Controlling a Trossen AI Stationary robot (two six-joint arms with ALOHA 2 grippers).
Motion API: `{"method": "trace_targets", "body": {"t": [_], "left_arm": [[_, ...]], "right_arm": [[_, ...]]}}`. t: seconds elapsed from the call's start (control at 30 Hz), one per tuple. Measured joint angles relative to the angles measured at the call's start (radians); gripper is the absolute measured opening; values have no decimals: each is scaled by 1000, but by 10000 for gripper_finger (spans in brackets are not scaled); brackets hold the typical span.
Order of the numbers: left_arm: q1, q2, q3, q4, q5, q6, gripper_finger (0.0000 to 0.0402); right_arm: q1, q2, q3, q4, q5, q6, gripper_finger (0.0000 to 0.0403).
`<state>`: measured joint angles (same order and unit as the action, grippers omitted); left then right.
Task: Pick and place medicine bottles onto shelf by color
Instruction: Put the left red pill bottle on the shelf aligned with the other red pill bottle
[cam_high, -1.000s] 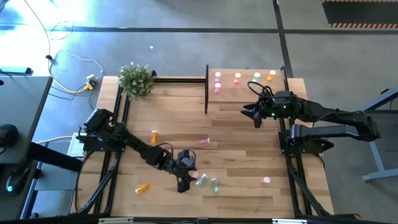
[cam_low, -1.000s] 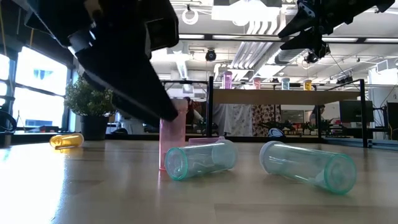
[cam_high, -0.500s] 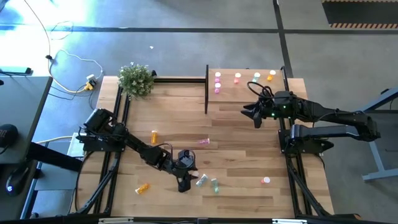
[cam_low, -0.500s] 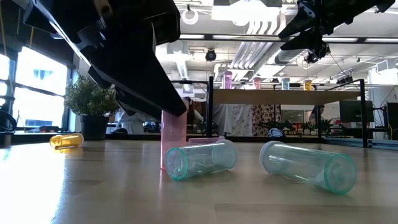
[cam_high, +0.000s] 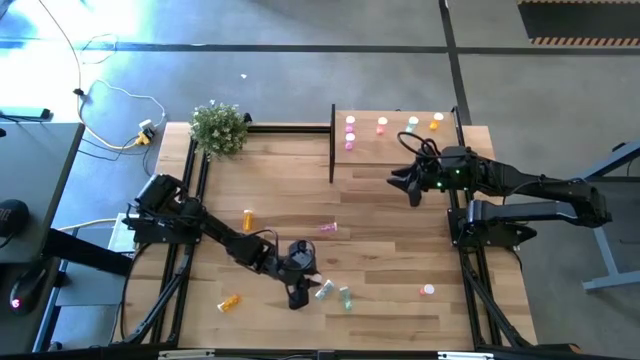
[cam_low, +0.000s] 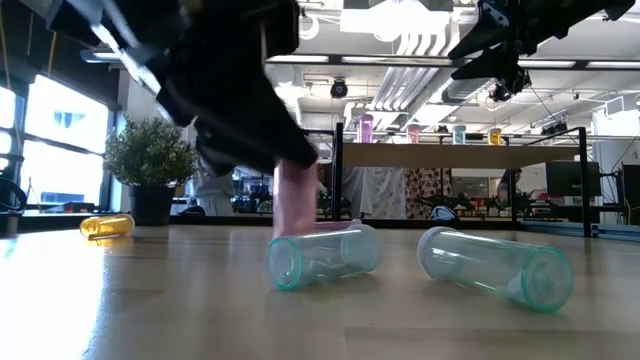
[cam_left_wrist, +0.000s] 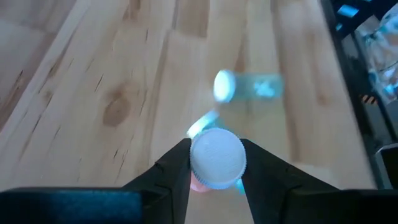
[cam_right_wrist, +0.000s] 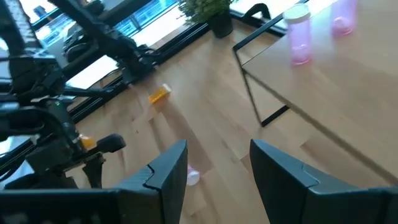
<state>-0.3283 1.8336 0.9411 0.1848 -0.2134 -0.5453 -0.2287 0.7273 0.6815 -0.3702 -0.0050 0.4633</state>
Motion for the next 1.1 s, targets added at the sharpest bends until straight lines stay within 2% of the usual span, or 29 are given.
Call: {"method": "trace_targets", "body": {"t": [0.3,0.53,0.8,0.97,1.1], "left_arm": [[107,0,103,0,30,54,117],[208,-1,198,-2,85,147,117],[307,-1,300,-6,131,224,117],[367,-1,361,-9,186,294,117],[410,-1,398,-8,246,345,117]], "right_arm": [[1,0,0,42,-232,2,165],[29,0,0,46,-266,-76,169],[58,0,-1,111,-269,-80,215],[62,4,-1,151,-350,-139,224],[62,34,-1,160,-408,-127,218]]}}
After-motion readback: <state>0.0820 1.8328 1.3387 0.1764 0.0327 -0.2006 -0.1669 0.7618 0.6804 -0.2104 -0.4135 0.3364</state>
